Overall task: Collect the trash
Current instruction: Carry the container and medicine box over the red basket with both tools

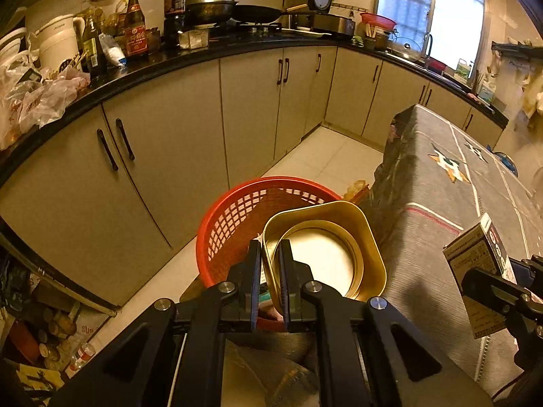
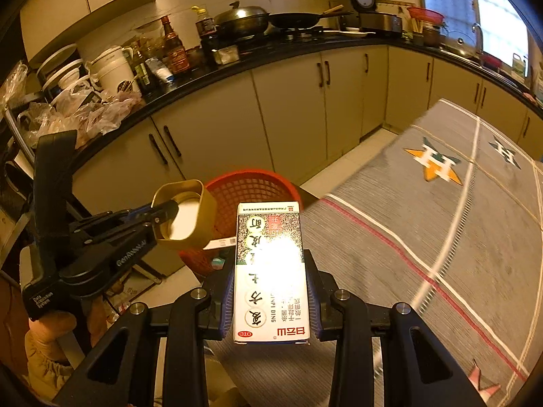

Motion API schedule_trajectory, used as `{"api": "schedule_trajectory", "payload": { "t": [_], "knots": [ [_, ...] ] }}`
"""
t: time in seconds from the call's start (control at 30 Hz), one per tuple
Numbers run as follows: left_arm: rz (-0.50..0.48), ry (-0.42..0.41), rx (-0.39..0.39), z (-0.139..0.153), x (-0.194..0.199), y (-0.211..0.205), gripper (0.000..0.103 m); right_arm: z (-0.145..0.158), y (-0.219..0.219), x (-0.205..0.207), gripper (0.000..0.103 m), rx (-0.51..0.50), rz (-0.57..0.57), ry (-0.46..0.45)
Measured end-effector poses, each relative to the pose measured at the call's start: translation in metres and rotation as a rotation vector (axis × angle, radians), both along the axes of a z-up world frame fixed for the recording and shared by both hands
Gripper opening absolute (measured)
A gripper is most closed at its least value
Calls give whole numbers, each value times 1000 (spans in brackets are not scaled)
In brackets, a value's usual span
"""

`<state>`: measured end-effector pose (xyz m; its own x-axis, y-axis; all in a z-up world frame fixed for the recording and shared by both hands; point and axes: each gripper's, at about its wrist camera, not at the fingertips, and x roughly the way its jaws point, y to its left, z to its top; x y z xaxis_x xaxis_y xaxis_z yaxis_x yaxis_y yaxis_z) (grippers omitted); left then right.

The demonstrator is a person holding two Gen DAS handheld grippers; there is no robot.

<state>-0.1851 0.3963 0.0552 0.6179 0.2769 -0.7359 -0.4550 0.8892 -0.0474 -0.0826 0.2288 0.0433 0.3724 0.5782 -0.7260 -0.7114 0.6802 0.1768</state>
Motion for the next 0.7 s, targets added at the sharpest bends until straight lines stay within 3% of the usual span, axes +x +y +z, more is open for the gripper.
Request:
{"api": "schedule_trajectory", "payload": {
  "t": [0.7],
  "knots": [
    [22, 69, -49, -36, 31, 47, 10, -26, 64, 47, 38, -7, 26, 60]
  ]
}}
